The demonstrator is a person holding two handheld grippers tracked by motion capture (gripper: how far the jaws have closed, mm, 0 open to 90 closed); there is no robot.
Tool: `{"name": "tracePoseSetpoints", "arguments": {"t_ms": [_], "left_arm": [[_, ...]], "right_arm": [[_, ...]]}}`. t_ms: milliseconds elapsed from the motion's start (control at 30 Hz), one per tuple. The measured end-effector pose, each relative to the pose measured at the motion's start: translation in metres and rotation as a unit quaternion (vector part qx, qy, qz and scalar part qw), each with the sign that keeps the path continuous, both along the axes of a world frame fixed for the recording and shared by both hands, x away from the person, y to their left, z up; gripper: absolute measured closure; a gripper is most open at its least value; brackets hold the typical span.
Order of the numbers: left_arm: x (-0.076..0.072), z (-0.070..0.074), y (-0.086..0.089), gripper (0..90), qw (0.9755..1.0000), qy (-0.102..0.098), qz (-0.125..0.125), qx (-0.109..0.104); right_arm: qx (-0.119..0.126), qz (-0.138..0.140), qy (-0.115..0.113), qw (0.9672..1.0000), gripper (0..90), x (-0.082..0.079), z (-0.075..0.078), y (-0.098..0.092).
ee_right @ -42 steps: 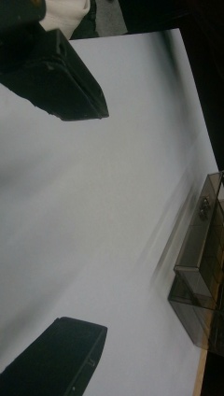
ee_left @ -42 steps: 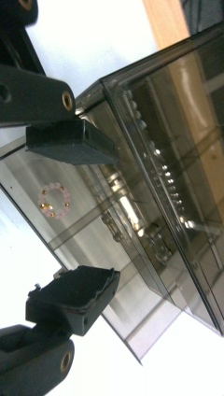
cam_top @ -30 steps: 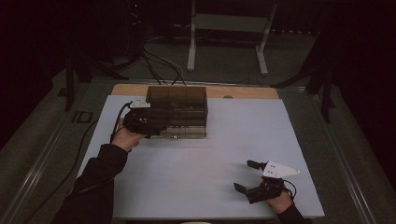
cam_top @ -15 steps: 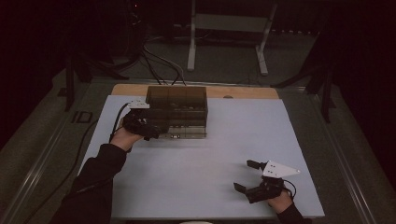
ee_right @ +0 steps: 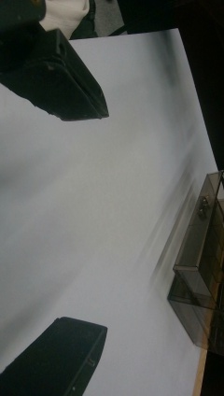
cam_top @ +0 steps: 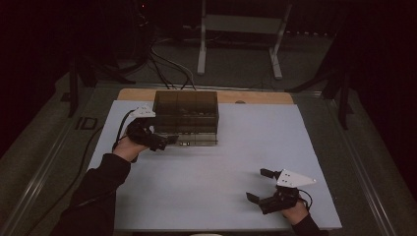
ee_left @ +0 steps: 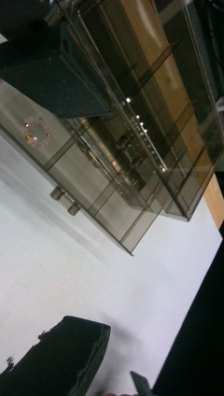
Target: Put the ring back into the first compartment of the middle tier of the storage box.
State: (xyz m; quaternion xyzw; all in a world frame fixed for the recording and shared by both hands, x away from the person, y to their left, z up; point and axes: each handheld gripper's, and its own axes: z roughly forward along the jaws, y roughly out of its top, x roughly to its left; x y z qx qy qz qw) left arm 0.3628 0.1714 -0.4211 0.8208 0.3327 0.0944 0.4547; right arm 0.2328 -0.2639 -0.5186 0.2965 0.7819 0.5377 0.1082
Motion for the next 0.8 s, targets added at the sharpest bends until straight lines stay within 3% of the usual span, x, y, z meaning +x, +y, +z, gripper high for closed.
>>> {"name": "tracePoseSetpoints", "arguments": {"t_ms": [633,800], "left_arm": [[-0.036,-0.016,0.012,0.9,0.9996,-0.015,-0.019,-0.010],[-0.045,-0.023,0.015,0.9,0.9996,-0.012,-0.024,-0.010]], "right_arm": [[-0.001,0.000,0.000,1.0000,0.0,-0.001,0.000,0.000],[-0.003,0.000,0.001,1.0000,0.0,-0.001,0.000,0.001]]}}
